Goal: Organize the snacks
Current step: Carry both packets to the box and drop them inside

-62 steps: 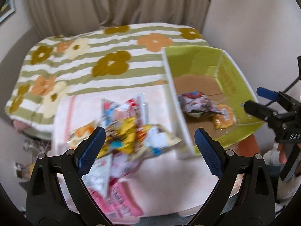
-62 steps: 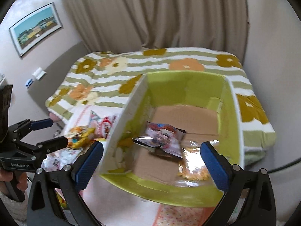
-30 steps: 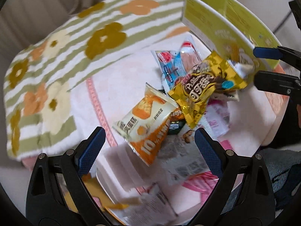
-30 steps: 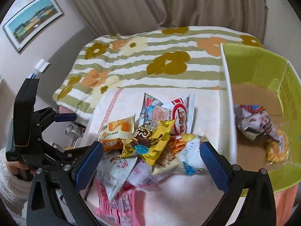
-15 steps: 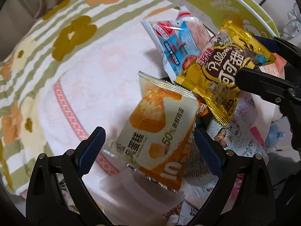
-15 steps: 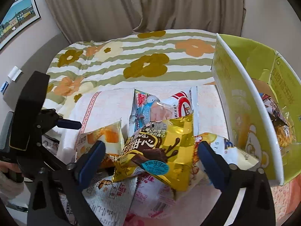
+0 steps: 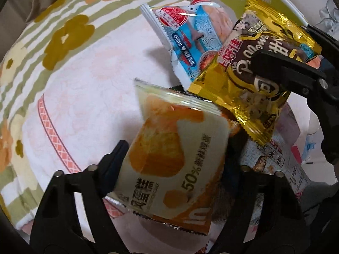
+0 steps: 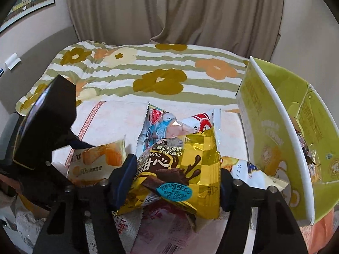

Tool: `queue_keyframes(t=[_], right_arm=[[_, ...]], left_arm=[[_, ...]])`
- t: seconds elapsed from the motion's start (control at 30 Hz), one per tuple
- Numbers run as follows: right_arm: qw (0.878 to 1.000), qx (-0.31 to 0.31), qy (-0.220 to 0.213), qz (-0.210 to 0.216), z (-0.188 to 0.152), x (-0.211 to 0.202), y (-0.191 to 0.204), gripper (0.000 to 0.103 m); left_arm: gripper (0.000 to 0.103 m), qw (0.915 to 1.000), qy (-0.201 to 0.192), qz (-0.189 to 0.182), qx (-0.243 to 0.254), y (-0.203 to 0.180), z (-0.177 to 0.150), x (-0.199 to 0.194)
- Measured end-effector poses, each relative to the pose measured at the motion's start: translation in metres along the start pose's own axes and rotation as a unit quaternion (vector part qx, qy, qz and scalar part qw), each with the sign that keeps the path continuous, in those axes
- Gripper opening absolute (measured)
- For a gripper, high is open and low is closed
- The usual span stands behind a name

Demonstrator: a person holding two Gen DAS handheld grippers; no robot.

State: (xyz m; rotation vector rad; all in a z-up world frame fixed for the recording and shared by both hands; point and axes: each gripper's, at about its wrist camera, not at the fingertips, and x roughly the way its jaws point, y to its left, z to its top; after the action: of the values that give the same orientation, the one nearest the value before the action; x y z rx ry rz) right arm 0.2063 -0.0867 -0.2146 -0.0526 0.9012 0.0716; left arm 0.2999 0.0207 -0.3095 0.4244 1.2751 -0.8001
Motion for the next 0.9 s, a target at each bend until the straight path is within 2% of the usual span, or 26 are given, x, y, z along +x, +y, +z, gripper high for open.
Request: queue_keyframes(t=[0.1, 0.23, 0.47, 0.63, 0.9], right_arm=[[1.000, 0.011, -0.007, 0.005, -0.002, -0.004, -0.005, 0.054], [1.000, 0.016, -0.011, 0.007, -0.002, -0.011, -0.007, 0.052], [0.999, 0.032, -0.028, 0.018, 0.001, -0.031, -0.014, 0.050], [0.998, 0.042, -0.050, 0.023, 0.011, -0.058, -0.021, 0.050], [0.993, 0.070, -0.085, 0.046, 0.036, -0.106, -0.054, 0.050]], left_arm=[[0.066, 1.0000, 0.000, 0.005, 0.002, -0.004, -0.001, -0.003], [0.065, 0.9998, -0.006, 0.018, -0.007, -0.006, -0.003, -0.012], [0.065, 0.9987, -0.022, 0.017, -0.042, -0.003, -0.010, -0.036], [0.065, 0.9962, -0.049, 0.028, -0.067, -0.001, -0.007, -0.070], [0.065, 0.9903, -0.098, 0.046, -0.088, -0.011, 0.023, -0.129]])
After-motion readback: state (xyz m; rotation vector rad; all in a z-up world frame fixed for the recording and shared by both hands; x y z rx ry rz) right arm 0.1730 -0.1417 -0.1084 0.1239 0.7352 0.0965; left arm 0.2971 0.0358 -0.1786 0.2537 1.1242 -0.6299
